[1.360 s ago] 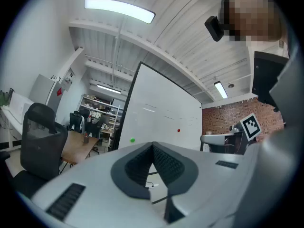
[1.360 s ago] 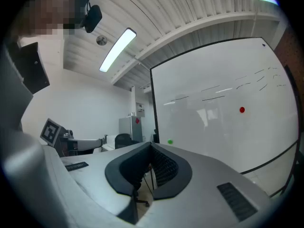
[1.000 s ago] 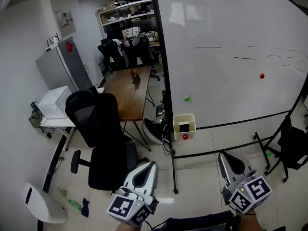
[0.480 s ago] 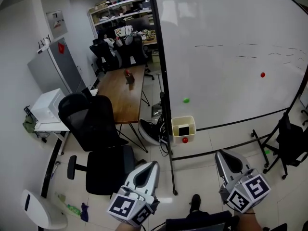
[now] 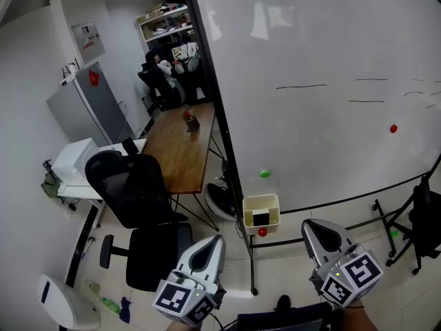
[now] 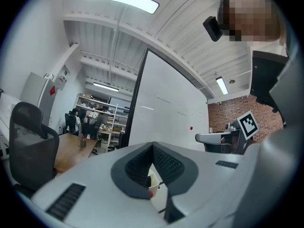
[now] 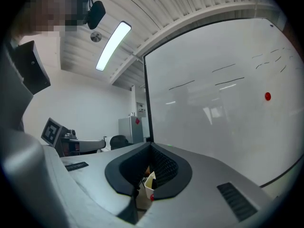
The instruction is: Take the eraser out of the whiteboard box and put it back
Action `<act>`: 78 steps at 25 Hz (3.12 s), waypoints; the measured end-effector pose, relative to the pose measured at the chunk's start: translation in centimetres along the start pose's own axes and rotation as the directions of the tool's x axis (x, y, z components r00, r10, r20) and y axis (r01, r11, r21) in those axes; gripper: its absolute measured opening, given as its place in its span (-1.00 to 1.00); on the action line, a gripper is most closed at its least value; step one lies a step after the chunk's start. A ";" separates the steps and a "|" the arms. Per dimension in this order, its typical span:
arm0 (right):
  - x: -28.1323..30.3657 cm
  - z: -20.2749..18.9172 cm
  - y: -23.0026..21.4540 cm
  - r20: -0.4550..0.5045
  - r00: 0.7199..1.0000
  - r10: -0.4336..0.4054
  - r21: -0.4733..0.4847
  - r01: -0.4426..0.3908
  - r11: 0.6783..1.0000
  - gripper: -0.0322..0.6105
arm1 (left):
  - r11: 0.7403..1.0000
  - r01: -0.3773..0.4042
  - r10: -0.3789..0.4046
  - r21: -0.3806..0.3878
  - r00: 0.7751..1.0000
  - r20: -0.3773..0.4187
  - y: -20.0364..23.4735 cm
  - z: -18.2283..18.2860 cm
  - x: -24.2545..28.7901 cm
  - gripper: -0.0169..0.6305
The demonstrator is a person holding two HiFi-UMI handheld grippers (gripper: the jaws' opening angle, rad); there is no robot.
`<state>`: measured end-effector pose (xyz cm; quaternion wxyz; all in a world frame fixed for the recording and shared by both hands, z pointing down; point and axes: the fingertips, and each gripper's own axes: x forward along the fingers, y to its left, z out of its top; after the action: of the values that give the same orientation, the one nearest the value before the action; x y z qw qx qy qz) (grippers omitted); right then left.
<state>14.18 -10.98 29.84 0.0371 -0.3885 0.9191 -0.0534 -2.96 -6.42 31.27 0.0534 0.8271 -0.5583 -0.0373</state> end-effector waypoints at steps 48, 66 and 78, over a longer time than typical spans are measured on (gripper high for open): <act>25.1 -16.5 -5.0 -0.327 0.921 -0.213 0.011 0.229 0.973 -0.23 | 0.995 0.043 -0.061 -0.085 0.973 -0.221 22.4 -10.6 15.7 -0.85; 25.4 -25.0 -5.2 -0.431 0.865 -0.259 0.047 0.308 0.950 0.04 | 0.988 -0.014 -0.044 -0.156 0.933 -0.358 23.8 -19.2 14.6 -0.72; 25.2 -26.0 -5.9 -0.437 0.846 -0.305 0.059 0.365 0.929 -0.05 | 0.987 -0.002 -0.057 -0.160 0.929 -0.365 23.6 -19.7 14.1 -0.72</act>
<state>-2.01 -31.41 55.67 -0.1442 -0.5188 0.8171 -0.2057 -16.97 -27.32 53.82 0.2218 0.8203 -0.5219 0.0739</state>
